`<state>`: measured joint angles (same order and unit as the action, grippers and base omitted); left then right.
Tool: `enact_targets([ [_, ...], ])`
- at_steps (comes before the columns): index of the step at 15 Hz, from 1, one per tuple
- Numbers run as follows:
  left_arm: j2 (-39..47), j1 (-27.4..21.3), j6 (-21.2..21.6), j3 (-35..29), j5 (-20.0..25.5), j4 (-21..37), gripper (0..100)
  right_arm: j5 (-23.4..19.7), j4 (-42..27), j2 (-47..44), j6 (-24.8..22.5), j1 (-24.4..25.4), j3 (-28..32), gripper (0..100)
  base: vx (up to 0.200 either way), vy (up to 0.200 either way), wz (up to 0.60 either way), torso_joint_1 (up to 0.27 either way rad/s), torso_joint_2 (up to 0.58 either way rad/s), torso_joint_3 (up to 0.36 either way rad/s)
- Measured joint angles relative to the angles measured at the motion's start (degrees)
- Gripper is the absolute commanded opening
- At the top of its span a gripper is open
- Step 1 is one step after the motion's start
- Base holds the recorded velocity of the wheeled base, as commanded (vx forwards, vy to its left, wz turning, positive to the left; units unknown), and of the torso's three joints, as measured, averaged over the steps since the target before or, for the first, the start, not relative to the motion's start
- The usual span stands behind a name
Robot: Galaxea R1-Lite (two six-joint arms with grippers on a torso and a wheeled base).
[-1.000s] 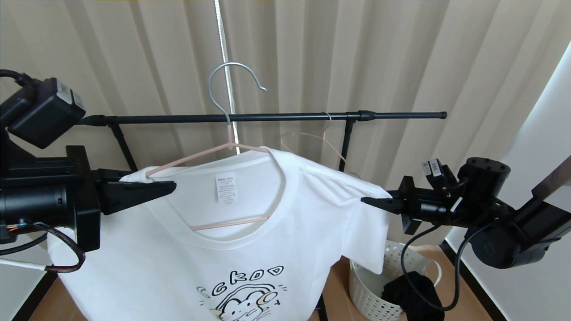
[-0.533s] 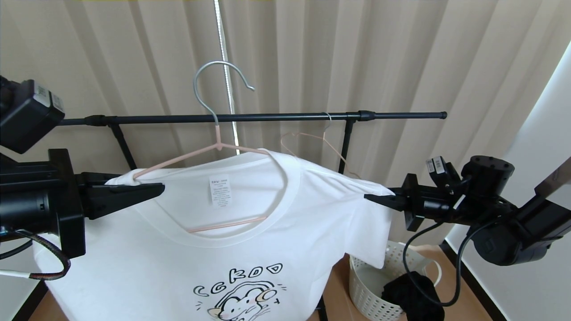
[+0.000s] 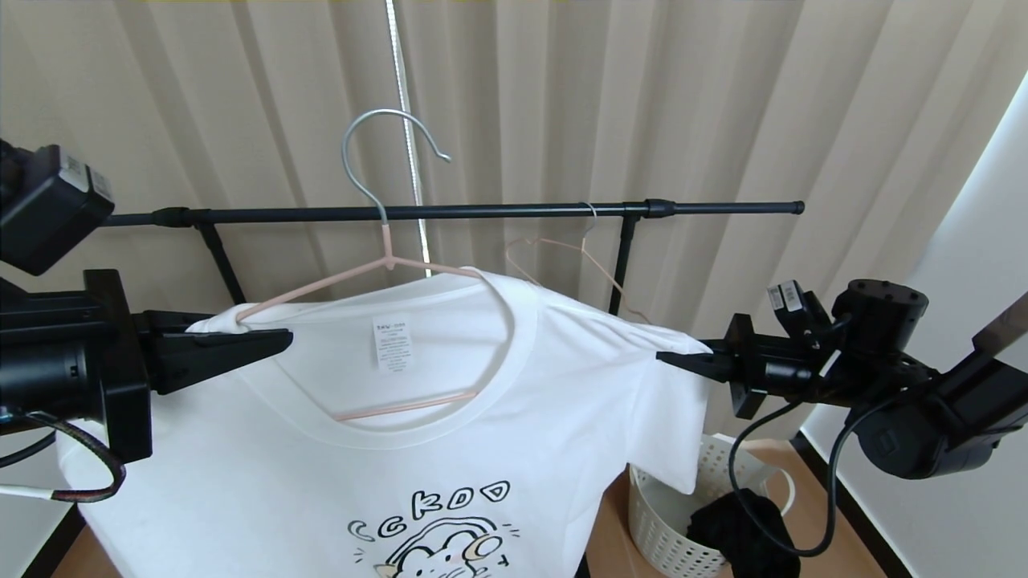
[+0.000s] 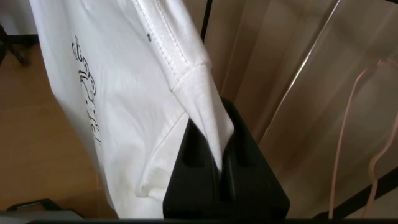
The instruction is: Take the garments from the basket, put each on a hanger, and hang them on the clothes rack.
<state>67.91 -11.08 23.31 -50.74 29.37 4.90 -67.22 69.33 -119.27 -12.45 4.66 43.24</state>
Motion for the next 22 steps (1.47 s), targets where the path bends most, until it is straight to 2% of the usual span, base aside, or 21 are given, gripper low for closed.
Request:
enact_targets([
  [11, -0.2, 1.8, -0.1, 1.1, 0.2, -0.1, 0, 0.0, -1.9, -0.2, 0.0, -1.7, 1.8, 0, 0.0, 0.0, 0.0, 0.0, 0.0, 0.0],
  [12, -0.2, 1.8, -0.1, 1.2, 0.2, -0.1, 0, 0.1, -1.8, -0.2, -0.1, -1.5, 1.6, 100, 0.0, 0.0, 0.0, 0.0, 0.0, 0.0],
  [17, -0.1, 1.8, -0.5, 1.2, 0.1, 0.0, 0, 0.2, -1.5, 0.3, -0.3, -1.1, 0.6, 100, 0.0, 0.0, 0.0, 0.0, 0.0, 0.0],
  [22, 0.2, 2.2, -2.2, 2.4, -0.2, 0.0, 0, 0.4, -1.3, 6.0, -0.4, 1.1, -2.6, 100, 0.0, 0.0, 0.0, 0.0, 0.0, 0.0],
])
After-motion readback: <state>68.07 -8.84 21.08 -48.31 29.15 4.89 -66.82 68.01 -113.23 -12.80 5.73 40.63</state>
